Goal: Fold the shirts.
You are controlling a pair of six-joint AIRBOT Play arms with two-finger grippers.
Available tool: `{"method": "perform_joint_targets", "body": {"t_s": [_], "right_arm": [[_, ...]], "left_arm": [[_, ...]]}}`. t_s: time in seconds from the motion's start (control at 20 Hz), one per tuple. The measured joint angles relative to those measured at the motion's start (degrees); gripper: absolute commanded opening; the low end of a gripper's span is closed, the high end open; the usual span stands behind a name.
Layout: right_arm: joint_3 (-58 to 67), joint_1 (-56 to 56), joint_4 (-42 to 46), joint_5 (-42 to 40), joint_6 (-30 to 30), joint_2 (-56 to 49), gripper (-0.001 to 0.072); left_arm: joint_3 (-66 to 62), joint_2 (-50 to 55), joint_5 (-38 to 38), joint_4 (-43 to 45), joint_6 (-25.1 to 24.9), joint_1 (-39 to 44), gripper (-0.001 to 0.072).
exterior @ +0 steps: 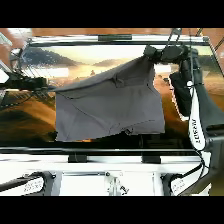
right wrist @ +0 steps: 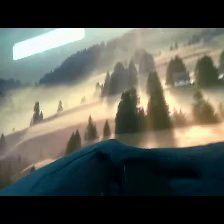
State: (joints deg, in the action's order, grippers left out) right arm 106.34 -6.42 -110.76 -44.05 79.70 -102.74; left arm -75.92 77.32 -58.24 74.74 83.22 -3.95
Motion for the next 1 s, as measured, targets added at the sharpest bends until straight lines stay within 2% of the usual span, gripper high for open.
{"method": "perform_joint_targets", "body": {"t_s": [0.05,0.1,0.2,0.25,0.3,0.35,0.4,0.45,0.55,0.75,0.95,1.0], "right_arm": [[0.0,0.0,-1.0,-0.6,-0.4,-0.6,0.0557],[0.0,0.2,-2.2,-1.5,-0.5,-0.7,0.0557],[0.0,1.2,-3.6,-5.0,1.2,0.7,0.0557],[0.1,2.2,-3.7,-7.3,2.9,2.3,0.0553],[0.1,3.3,-2.9,-10.7,4.4,4.0,0.0484],[0.1,4.8,-0.8,-15.3,5.7,5.8,0.0467],[0.0,6.4,1.7,-20.4,7.0,7.3,0.0468],[-0.2,8.3,3.8,-25.8,8.5,8.8,0.0468],[-1.5,12.6,5.5,-36.2,11.4,10.8,0.0469],[-5.3,19.8,-0.1,-47.2,13.5,12.8,0.0471],[-7.3,22.0,-5.0,-49.6,14.1,13.4,0.0472],[-7.5,22.2,-5.7,-49.9,14.3,13.5,0.0518]], "left_arm": [[0.1,2.0,-0.7,-2.1,0.0,0.0,0.0577],[0.0,3.2,-2.1,-3.6,0.0,-0.1,0.0662],[-1.2,4.9,-7.3,-4.0,0.2,-1.1,0.0654],[-2.1,5.2,-10.7,-3.3,0.1,-1.9,0.0618],[-2.7,5.1,-14.4,-2.3,0.1,-3.0,0.0513],[-2.9,4.6,-18.4,-0.6,-0.2,-4.5,0.0490],[-2.3,3.3,-21.4,0.3,-0.7,-6.3,0.0494],[-0.7,1.6,-23.6,0.6,-1.1,-8.3,0.0544],[6.0,-3.1,-26.3,-0.9,-2.6,-12.9,0.0588],[23.7,-10.4,-24.8,-7.1,-6.4,-20.6,0.0609],[35.0,-12.4,-18.5,-10.5,-9.1,-22.4,0.0608],[36.6,-12.5,-16.6,-10.9,-9.5,-22.3,0.0607]]}}
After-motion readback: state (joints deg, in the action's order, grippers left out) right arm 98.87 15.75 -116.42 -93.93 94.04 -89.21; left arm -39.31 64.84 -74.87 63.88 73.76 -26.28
